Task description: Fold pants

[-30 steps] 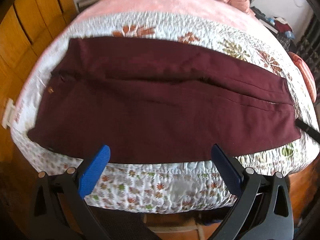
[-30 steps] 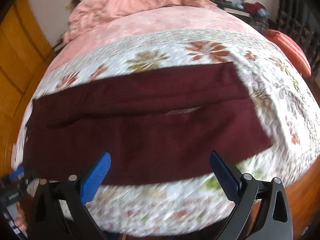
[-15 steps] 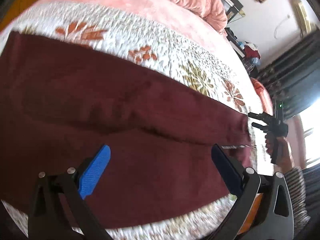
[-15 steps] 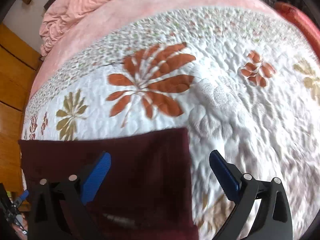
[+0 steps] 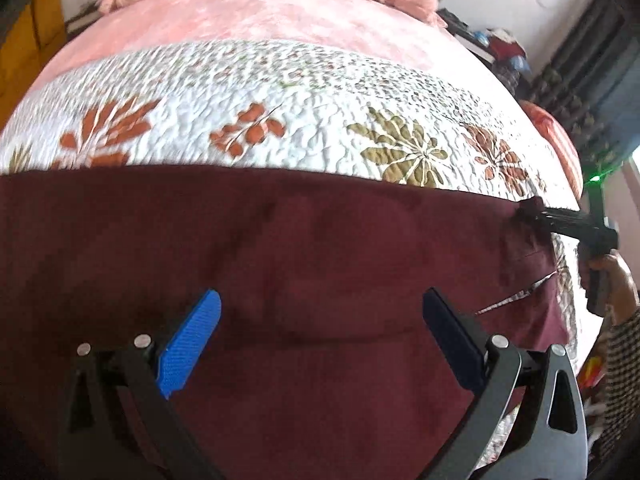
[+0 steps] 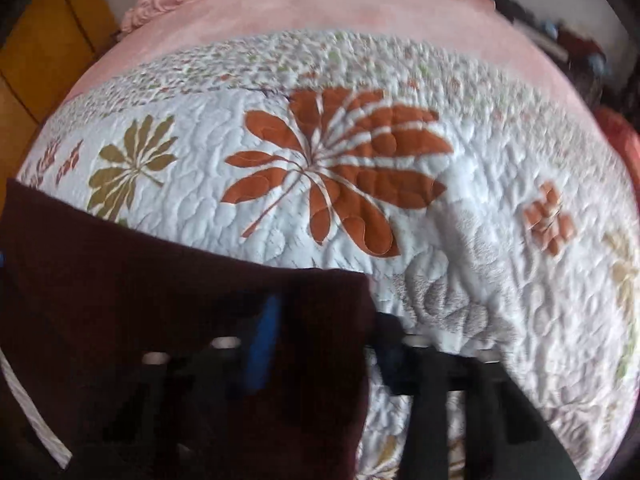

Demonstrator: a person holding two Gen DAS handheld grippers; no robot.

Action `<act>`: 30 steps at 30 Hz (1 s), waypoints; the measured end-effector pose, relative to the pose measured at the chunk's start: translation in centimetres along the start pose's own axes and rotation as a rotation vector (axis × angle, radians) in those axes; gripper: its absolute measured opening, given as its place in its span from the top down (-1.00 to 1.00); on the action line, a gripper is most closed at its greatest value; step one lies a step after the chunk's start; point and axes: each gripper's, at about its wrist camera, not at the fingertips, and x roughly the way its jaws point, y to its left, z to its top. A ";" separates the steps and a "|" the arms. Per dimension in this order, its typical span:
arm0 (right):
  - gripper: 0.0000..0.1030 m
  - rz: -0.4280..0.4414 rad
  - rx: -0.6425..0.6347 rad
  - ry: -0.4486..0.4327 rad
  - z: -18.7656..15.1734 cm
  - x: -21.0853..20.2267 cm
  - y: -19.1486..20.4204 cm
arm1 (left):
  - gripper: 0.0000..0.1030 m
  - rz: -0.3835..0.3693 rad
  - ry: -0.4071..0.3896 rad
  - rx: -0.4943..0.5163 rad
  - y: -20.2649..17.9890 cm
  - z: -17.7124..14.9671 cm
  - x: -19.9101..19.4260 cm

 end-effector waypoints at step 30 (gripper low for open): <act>0.51 0.211 -0.122 -0.340 -0.9 -12.5 1.0 | -0.94 -0.663 0.429 0.575 -8.7 11.8 14.8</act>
